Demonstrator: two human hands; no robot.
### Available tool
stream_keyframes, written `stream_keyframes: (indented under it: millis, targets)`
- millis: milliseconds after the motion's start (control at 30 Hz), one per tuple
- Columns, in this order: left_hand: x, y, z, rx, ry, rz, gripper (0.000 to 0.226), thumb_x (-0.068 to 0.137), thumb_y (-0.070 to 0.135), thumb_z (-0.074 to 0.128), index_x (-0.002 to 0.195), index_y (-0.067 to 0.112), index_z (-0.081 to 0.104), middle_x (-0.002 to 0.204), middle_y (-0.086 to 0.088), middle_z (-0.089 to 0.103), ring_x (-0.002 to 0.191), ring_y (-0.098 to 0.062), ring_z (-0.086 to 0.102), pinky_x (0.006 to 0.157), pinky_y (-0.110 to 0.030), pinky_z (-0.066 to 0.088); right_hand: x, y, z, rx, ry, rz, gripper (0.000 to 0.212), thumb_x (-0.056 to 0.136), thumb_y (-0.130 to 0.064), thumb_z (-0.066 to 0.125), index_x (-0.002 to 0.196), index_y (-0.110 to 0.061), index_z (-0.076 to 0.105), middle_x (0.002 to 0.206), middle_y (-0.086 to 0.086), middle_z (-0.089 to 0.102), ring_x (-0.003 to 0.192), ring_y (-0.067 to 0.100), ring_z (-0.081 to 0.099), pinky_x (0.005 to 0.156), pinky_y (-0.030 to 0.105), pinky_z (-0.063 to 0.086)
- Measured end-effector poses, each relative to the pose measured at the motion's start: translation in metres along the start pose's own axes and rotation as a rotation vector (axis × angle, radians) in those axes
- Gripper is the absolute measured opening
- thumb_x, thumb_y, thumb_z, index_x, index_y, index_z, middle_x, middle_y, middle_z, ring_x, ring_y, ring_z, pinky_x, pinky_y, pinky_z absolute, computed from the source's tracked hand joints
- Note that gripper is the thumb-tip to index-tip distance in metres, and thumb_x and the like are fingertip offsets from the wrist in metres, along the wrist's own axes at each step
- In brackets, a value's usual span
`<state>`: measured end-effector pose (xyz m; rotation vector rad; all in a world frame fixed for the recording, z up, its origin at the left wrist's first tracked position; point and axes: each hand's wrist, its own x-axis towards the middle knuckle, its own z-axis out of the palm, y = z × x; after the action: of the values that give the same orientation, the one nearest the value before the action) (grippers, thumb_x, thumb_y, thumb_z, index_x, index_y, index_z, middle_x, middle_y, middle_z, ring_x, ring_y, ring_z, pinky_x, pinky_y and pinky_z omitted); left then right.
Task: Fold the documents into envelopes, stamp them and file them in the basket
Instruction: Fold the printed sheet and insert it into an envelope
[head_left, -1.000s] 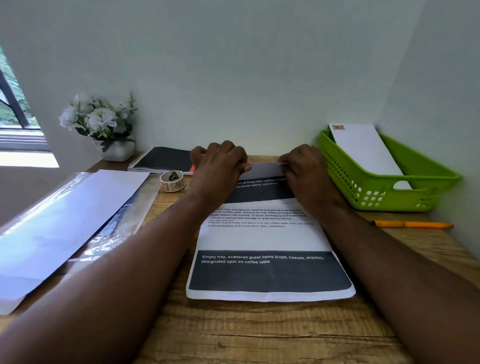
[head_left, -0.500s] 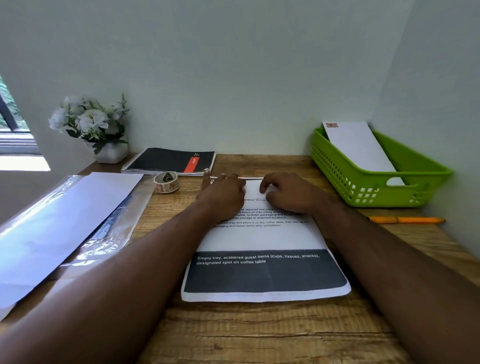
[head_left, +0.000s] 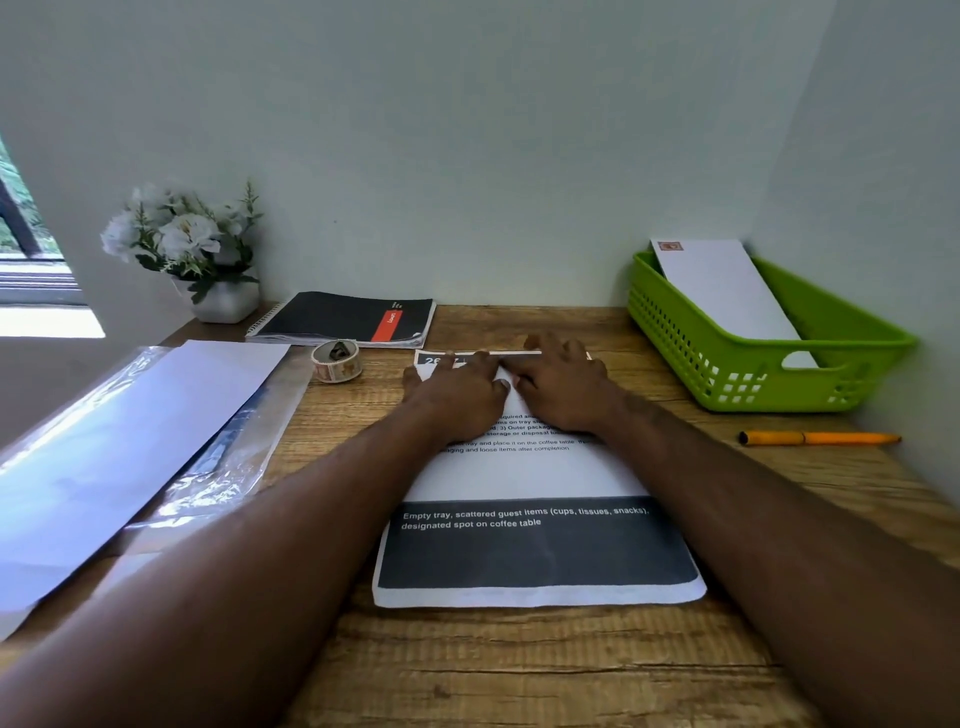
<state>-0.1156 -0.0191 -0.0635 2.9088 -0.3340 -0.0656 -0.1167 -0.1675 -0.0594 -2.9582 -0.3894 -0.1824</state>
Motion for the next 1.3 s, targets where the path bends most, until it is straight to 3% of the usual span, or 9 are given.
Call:
stream_keyframes:
  millis: [133, 300, 533, 700, 767, 867, 967, 1067, 1300]
  targets:
    - [0.0, 0.002, -0.003, 0.029, -0.025, -0.002, 0.054, 0.102, 0.044, 0.019, 0.153, 0.029, 0.013, 0.162, 0.011, 0.011, 0.15, -0.024, 0.004, 0.109, -0.071, -0.001, 0.0, 0.002, 0.002, -0.008, -0.022, -0.007, 0.044, 0.1, -0.04, 0.033, 0.144, -0.045, 0.03, 0.16, -0.004, 0.001, 0.143, 0.034, 0.012, 0.11, 0.057, 0.019]
    - [0.0, 0.003, -0.003, 0.063, -0.031, 0.011, 0.055, 0.103, 0.04, 0.018, 0.155, 0.022, 0.009, 0.163, 0.004, 0.003, 0.15, -0.028, 0.003, 0.113, -0.067, 0.003, 0.002, 0.003, 0.003, -0.014, -0.032, 0.014, 0.045, 0.101, -0.04, 0.031, 0.145, -0.04, 0.031, 0.161, -0.007, -0.007, 0.147, 0.032, 0.002, 0.114, 0.057, 0.018]
    - [0.003, 0.0, 0.001, 0.045, -0.026, 0.021, 0.055, 0.102, 0.039, 0.019, 0.154, 0.021, 0.013, 0.163, 0.0, 0.005, 0.149, -0.031, 0.005, 0.113, -0.066, 0.008, -0.001, 0.033, 0.003, -0.121, 0.055, 0.2, 0.046, 0.1, -0.035, 0.027, 0.142, -0.024, 0.041, 0.161, 0.001, 0.005, 0.147, 0.031, 0.009, 0.112, 0.059, 0.02]
    - [0.0, -0.001, 0.0, 0.003, -0.016, 0.03, 0.055, 0.102, 0.038, 0.021, 0.154, 0.025, 0.011, 0.163, 0.01, -0.002, 0.15, -0.028, 0.003, 0.113, -0.066, 0.005, -0.003, 0.046, 0.003, -0.095, 0.02, 0.29, 0.048, 0.1, -0.033, 0.029, 0.145, -0.019, 0.036, 0.161, 0.008, 0.006, 0.146, 0.033, 0.013, 0.114, 0.056, 0.018]
    - [0.0, 0.0, 0.0, 0.0, -0.026, 0.034, 0.055, 0.102, 0.037, 0.021, 0.154, 0.028, 0.01, 0.162, 0.014, -0.005, 0.149, -0.03, 0.002, 0.112, -0.068, 0.003, -0.004, 0.039, 0.003, -0.129, 0.092, 0.256, 0.052, 0.1, -0.032, 0.029, 0.146, -0.01, 0.031, 0.161, 0.009, 0.009, 0.146, 0.032, 0.012, 0.116, 0.053, 0.017]
    - [0.002, 0.002, 0.001, 0.012, -0.05, 0.035, 0.054, 0.101, 0.037, 0.019, 0.154, 0.032, 0.007, 0.162, 0.016, -0.003, 0.149, -0.032, -0.001, 0.11, -0.07, 0.0, -0.002, 0.021, -0.002, -0.078, 0.176, 0.027, 0.045, 0.102, -0.027, 0.031, 0.143, -0.009, 0.038, 0.159, 0.01, 0.016, 0.145, 0.03, 0.018, 0.115, 0.043, 0.018]
    - [0.003, 0.003, 0.0, 0.013, -0.059, 0.033, 0.054, 0.101, 0.035, 0.018, 0.154, 0.031, 0.008, 0.162, 0.014, 0.003, 0.149, -0.034, -0.002, 0.108, -0.073, 0.001, -0.003, 0.002, -0.004, 0.096, 0.003, -0.081, 0.044, 0.104, -0.025, 0.03, 0.144, -0.009, 0.037, 0.158, 0.011, 0.019, 0.144, 0.026, 0.024, 0.113, 0.034, 0.02]
    - [0.003, 0.005, -0.002, 0.059, -0.057, 0.023, 0.055, 0.101, 0.033, 0.019, 0.155, 0.029, 0.008, 0.162, 0.013, 0.004, 0.149, -0.031, 0.0, 0.106, -0.075, -0.002, -0.001, 0.002, 0.002, 0.065, -0.095, -0.089, 0.044, 0.104, -0.025, 0.028, 0.145, -0.008, 0.034, 0.155, 0.013, 0.028, 0.143, 0.023, 0.026, 0.114, 0.033, 0.022]
    - [-0.005, -0.007, -0.005, 0.243, 0.023, -0.073, 0.053, 0.102, 0.033, 0.015, 0.153, 0.021, 0.018, 0.161, 0.005, 0.017, 0.15, -0.027, 0.001, 0.098, -0.071, -0.024, -0.007, -0.001, -0.005, 0.047, -0.095, -0.048, 0.046, 0.105, -0.027, 0.026, 0.147, -0.01, 0.032, 0.157, 0.008, 0.024, 0.144, 0.022, 0.024, 0.116, 0.04, 0.022]
